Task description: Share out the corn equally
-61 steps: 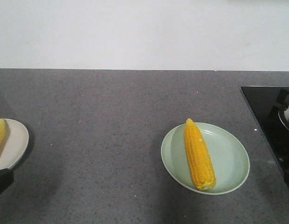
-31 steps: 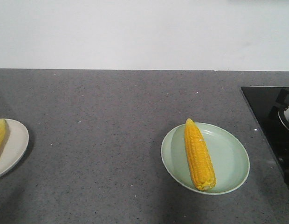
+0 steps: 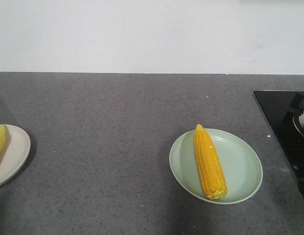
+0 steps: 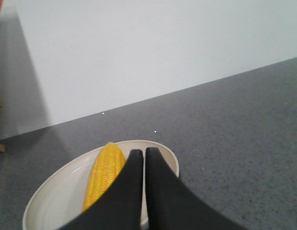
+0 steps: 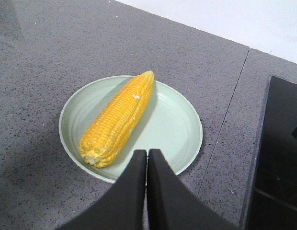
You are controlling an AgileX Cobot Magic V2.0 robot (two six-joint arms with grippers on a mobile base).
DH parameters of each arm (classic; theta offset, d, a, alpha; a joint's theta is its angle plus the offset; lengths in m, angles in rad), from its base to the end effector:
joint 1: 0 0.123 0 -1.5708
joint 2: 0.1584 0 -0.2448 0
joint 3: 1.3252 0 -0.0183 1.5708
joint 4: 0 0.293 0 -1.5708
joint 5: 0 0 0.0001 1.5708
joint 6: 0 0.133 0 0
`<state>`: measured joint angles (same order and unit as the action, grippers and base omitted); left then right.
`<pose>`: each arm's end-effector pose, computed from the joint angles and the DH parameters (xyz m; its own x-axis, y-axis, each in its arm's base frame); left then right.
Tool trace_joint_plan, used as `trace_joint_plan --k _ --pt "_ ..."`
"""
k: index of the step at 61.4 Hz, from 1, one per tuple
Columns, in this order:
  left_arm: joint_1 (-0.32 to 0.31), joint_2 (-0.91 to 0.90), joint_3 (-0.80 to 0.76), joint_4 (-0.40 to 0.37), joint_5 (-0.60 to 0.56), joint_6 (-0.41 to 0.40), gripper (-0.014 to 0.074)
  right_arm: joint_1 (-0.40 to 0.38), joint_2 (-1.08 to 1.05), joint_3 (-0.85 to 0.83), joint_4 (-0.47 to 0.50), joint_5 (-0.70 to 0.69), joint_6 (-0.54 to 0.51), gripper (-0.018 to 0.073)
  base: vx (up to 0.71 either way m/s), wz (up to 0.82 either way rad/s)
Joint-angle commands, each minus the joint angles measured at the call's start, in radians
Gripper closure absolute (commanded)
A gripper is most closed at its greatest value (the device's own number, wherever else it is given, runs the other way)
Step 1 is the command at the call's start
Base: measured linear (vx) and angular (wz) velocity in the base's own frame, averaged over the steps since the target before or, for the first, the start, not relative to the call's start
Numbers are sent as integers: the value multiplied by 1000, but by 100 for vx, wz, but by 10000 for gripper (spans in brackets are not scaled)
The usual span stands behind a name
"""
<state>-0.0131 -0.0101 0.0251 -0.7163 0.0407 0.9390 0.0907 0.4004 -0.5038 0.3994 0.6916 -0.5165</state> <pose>0.1816 -0.0060 0.2040 0.0493 0.2206 -0.9741 0.0296 0.9746 0.2222 0.1882 0.0503 0.2689 -0.3720 -0.2292 -0.8995 -0.3916 0.9173 -0.0717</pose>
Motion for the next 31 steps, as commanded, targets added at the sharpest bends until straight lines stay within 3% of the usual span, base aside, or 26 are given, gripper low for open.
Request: trace_joint_plan --k 1,11,15,21,31 --pt "1 -16 -2 -5 -87 4 603 0 5 -25 16 -62 -8 564 0 0" --pt "1 -15 -2 9 -90 -10 603 0 5 -25 16 -62 -8 564 0 0" --pt "1 -15 -2 68 -92 -65 603 0 5 -25 16 -62 -8 564 0 0" --pt "1 -15 -2 254 -95 -262 603 0 5 -25 16 -62 -8 564 0 0" --pt "1 -16 -2 607 -96 -676 603 0 5 -25 16 -62 -8 564 0 0"
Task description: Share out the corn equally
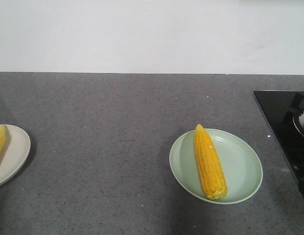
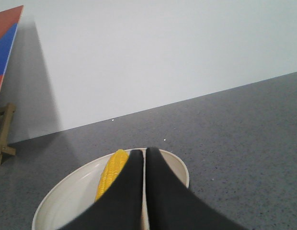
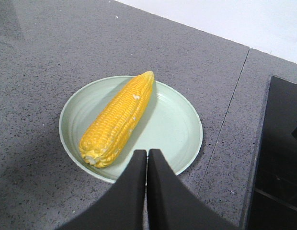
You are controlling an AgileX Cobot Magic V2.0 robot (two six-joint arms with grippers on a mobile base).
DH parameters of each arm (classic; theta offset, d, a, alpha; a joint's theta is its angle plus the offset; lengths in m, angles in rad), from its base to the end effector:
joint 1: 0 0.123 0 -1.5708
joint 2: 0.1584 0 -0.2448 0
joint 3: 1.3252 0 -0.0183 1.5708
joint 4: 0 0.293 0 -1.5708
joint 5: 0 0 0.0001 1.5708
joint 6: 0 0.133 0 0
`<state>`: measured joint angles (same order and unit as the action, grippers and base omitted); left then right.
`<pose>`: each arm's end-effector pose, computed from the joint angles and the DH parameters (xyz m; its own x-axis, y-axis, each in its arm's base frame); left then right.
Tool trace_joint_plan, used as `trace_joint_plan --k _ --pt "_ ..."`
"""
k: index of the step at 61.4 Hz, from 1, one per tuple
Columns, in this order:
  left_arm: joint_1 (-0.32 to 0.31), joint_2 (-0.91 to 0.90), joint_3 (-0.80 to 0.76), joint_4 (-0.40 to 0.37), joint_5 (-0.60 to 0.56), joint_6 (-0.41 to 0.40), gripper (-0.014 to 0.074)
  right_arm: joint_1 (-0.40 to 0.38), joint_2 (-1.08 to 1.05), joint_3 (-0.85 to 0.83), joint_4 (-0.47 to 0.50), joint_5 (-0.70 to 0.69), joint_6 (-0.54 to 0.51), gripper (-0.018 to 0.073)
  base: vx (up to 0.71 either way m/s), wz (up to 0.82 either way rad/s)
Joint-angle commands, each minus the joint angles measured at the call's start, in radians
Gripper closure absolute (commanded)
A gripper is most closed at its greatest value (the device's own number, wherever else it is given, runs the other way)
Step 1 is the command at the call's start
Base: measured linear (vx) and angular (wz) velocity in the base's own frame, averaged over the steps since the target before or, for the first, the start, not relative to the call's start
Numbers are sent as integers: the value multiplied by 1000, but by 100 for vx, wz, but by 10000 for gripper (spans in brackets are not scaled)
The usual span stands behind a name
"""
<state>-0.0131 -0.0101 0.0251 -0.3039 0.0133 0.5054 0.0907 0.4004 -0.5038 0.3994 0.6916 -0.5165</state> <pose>0.1815 -0.0029 0.2064 0.0617 0.1994 -0.9780 0.0048 0.9798 0.2000 0.1882 0.0503 0.2689 -0.3720 -0.2292 -0.8995 -0.3916 0.9173 -0.0717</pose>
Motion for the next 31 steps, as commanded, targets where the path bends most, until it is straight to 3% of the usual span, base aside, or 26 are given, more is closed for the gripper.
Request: trace_joint_plan --k 1,5,10,31 --pt "1 -17 -2 218 -68 -272 603 0 5 -25 16 -62 -8 564 0 0" --pt "1 -17 -1 285 -64 -381 603 0 5 -25 16 -62 -8 564 0 0" --pt "1 -17 -1 315 -49 -444 603 0 5 -25 16 -62 -8 564 0 0" --pt "1 -17 -1 314 -45 -462 603 0 5 -25 16 -62 -8 564 0 0"
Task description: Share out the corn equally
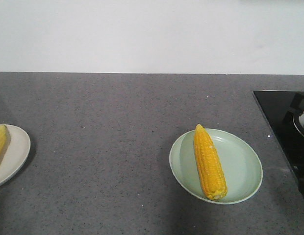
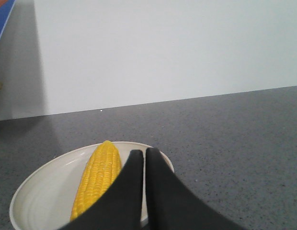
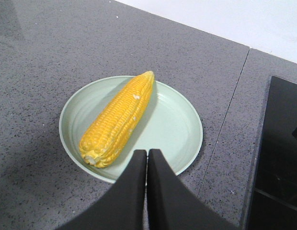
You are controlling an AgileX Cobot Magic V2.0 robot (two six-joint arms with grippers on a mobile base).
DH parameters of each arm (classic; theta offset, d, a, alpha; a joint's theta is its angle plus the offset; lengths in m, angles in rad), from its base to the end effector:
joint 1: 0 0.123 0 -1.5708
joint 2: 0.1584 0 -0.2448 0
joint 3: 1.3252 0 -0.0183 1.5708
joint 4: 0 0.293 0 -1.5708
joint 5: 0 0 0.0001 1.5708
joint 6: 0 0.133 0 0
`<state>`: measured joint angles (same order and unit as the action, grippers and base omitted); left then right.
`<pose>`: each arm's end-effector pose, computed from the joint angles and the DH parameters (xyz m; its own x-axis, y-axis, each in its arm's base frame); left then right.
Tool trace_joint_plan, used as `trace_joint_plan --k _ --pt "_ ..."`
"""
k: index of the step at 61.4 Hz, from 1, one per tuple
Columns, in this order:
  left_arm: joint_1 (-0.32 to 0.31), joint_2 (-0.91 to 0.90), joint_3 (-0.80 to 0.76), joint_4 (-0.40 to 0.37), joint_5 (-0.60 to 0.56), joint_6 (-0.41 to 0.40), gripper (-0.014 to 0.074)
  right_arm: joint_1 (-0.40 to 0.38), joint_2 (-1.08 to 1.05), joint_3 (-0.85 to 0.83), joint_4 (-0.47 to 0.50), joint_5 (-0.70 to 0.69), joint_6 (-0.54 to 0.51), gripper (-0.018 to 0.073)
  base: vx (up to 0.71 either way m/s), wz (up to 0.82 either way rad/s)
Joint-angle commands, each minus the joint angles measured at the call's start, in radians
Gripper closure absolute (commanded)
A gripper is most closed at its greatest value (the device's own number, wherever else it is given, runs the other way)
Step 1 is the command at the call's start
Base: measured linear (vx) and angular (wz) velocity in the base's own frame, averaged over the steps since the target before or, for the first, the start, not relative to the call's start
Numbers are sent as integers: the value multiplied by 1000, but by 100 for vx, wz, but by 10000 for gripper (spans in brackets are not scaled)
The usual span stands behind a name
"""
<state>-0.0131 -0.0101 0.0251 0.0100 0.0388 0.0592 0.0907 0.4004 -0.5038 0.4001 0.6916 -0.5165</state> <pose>0.1817 -0.0023 0.2029 0.0342 0.0687 -0.9971 0.0104 0.9976 0.0691 0.1882 0.0503 0.2689 -0.3721 -0.2286 -0.8996 -0.3917 0.9173 -0.0711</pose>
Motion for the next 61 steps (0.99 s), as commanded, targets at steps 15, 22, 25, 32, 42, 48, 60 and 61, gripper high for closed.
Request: trace_joint_plan --k 15,22,25,32,42,48,60,61 --pt "1 -17 -1 0 -70 -16 603 0 5 -25 16 -62 -8 564 0 0" --pt "1 -17 -1 0 -70 -16 603 0 5 -25 16 -62 -8 564 0 0" --pt "1 -17 -1 0 -70 -16 603 0 5 -25 16 -62 -8 564 0 0" --pt "1 -17 -1 0 -70 -16 603 0 5 -25 16 -62 -8 564 0 0" --pt "1 -17 -1 0 -70 -16 603 0 5 -25 16 -62 -8 564 0 0" --pt "1 -17 -1 0 -70 -16 603 0 5 -25 16 -62 -8 564 0 0" --pt "1 -17 -1 0 -70 -16 603 0 5 -25 16 -62 -8 564 0 0" --pt "1 -17 -1 0 -70 -16 603 0 5 -25 16 -62 -8 564 0 0"
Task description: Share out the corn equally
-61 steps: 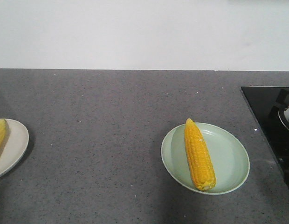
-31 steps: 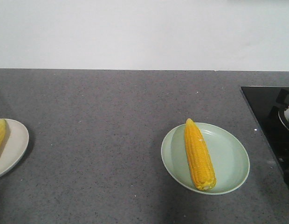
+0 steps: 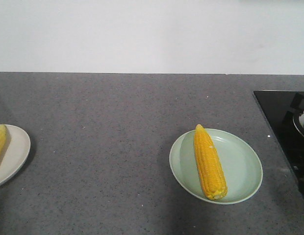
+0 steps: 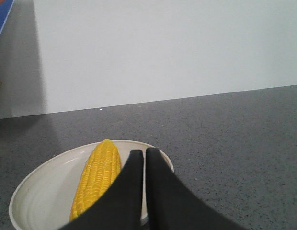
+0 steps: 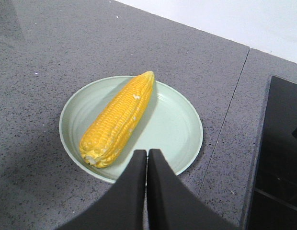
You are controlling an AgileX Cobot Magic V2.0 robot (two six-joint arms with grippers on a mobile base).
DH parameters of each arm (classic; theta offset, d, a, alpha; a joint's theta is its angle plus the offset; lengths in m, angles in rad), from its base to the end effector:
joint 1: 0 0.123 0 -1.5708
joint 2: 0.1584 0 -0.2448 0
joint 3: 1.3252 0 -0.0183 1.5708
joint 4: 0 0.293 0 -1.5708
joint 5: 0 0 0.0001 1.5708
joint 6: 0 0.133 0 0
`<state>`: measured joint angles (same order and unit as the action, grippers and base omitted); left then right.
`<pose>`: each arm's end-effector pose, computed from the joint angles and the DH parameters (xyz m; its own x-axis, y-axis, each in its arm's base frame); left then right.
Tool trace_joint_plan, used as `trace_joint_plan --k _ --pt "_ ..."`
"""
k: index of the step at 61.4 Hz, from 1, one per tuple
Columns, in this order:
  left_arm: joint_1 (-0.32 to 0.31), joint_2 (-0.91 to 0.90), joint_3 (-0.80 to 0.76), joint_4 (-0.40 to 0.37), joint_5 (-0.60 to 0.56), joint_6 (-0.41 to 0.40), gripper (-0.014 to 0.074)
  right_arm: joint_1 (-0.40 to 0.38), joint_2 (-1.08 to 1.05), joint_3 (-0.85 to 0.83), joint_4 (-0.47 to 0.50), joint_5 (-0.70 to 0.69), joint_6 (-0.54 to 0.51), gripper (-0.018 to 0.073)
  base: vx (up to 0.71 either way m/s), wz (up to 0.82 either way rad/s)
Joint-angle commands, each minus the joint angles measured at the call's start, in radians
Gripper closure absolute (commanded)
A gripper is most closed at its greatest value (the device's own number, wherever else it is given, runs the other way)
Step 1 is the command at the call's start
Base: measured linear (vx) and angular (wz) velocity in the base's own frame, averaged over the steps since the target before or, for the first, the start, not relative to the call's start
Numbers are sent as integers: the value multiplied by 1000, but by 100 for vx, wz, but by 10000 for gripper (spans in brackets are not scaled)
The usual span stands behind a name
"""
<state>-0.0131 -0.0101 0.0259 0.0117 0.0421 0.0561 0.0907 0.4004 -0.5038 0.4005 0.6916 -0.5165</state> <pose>0.1818 -0.0023 0.2021 0.0301 0.0673 -0.9973 0.0106 0.9977 0.0677 0.1882 0.0504 0.2689 -0.3721 -0.2283 -0.8997 -0.3918 0.9173 -0.0707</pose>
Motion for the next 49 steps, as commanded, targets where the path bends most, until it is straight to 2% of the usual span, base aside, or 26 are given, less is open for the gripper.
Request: trace_joint_plan --k 1,13,25,32,42,49 --pt "1 -17 -1 -2 -74 -13 603 0 5 -25 15 -62 -8 564 0 0" --pt "1 -17 -1 -2 -74 -13 603 0 5 -25 -4 -64 -10 564 0 0" --pt "1 -17 -1 -2 -74 -13 603 -1 -13 -19 -80 -29 -3 564 0 0" --pt "1 -17 -1 -2 -74 -13 603 -1 -57 49 -125 -113 30 564 0 0" --pt "1 -17 -1 -2 -74 -13 603 -1 -159 227 -137 -313 180 564 0 0" --pt "1 -17 -1 -2 -74 -13 603 -1 -254 344 -196 -443 318 564 0 0"
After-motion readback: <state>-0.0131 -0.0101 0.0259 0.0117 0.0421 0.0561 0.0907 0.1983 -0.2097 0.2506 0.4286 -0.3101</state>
